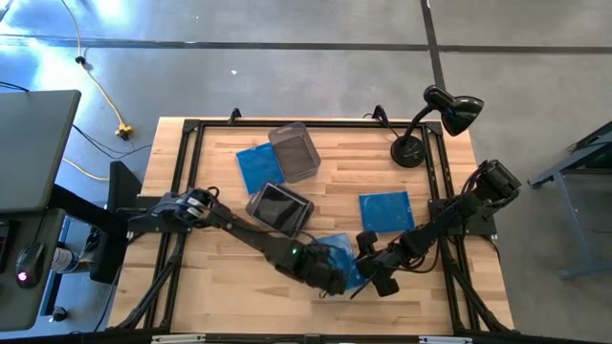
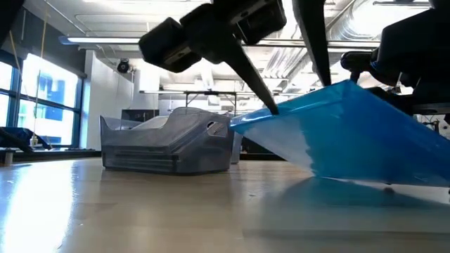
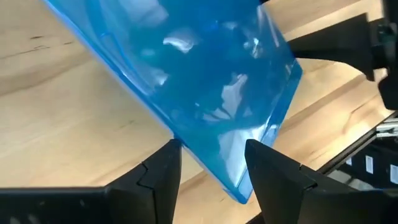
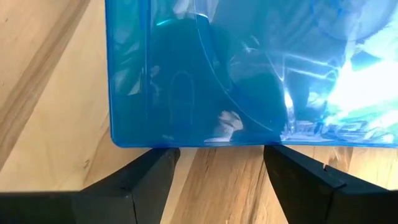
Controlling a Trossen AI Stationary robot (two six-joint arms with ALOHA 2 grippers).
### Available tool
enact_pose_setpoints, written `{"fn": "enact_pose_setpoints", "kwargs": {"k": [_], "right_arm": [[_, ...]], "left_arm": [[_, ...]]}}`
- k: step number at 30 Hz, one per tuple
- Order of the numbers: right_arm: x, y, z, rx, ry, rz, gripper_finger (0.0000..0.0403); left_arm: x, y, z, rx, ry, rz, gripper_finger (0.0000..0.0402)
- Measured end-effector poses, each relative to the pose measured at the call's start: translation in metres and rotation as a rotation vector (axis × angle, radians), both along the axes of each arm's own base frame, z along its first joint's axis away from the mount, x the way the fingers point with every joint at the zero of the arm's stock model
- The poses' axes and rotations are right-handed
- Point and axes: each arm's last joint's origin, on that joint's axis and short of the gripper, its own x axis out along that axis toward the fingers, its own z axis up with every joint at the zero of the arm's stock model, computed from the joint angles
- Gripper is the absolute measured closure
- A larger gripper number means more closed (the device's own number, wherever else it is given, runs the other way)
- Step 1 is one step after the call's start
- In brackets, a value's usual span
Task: Pick & place jewel cases by type
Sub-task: Put the bottom left blue CD case into the top black bin
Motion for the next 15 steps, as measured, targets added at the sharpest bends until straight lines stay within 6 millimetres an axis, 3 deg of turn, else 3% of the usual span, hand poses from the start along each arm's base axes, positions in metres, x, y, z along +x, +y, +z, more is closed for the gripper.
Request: {"fn": "enact_pose_setpoints", "kwargs": {"k": [5,8,9,11,15], "right_arm": [[0.0,0.0,0.0,-0.004,-0.005,-0.019,0.0155],[0.004,0.003,0.002,0.016,-0.043,-0.017,0.0155],[0.007,0.005,0.004,0.037,-0.067,-0.014,0.0155],[0.01,0.009,0.006,0.08,-0.103,0.0,0.0155],[0.014,0.016,0.012,0.137,-0.185,0.014,0.0155]], "left_arm": [[0.002,0.022,-0.004,-0.016,0.086,-0.028,0.0229],[-0.002,0.048,-0.012,0.111,0.193,0.036,0.0229],[0.006,0.056,-0.012,0.126,0.136,0.066,0.0229],[0.034,0.071,0.004,0.05,-0.145,0.109,0.023],[0.049,0.084,0.025,-0.024,-0.303,-0.063,0.023]]}}
